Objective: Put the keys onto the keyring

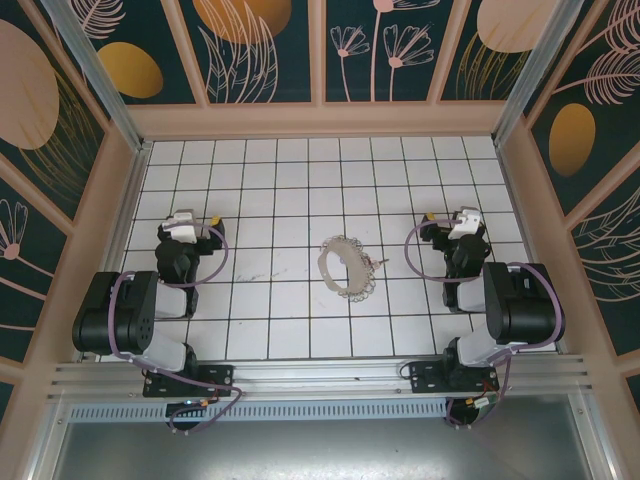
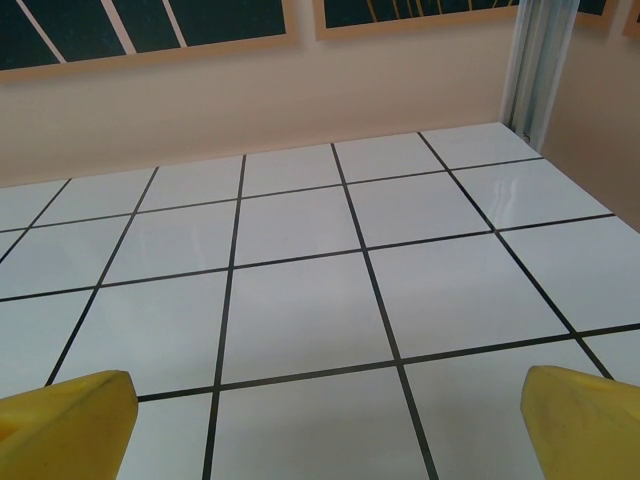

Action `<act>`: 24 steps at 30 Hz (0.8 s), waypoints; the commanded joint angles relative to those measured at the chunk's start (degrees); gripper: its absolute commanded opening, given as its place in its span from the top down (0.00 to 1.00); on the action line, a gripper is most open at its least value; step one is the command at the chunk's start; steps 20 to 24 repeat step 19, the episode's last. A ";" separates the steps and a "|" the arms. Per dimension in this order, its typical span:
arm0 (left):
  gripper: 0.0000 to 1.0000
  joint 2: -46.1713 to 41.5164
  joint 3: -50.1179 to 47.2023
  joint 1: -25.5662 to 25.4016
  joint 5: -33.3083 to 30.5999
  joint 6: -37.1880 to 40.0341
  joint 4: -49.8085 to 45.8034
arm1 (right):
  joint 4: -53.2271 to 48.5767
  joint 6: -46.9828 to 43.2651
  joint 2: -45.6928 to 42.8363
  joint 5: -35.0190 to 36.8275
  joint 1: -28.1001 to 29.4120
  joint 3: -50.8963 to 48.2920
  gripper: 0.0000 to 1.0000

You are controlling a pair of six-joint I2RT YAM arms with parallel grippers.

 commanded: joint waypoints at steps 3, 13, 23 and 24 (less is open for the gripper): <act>0.01 -0.21 1.16 0.33 -2.21 -1.56 0.79 | 0.99 1.31 0.37 -0.12 -0.19 0.47 0.01; 0.01 -0.17 1.02 0.32 -2.27 -1.57 0.92 | 0.91 1.28 0.43 -0.09 -0.16 0.57 0.01; 0.01 -0.25 1.02 0.32 -2.29 -1.61 0.81 | 0.82 1.35 0.38 -0.09 -0.18 0.54 0.01; 0.01 -0.25 1.02 0.32 -2.29 -1.61 0.81 | 0.82 1.35 0.38 -0.09 -0.18 0.54 0.01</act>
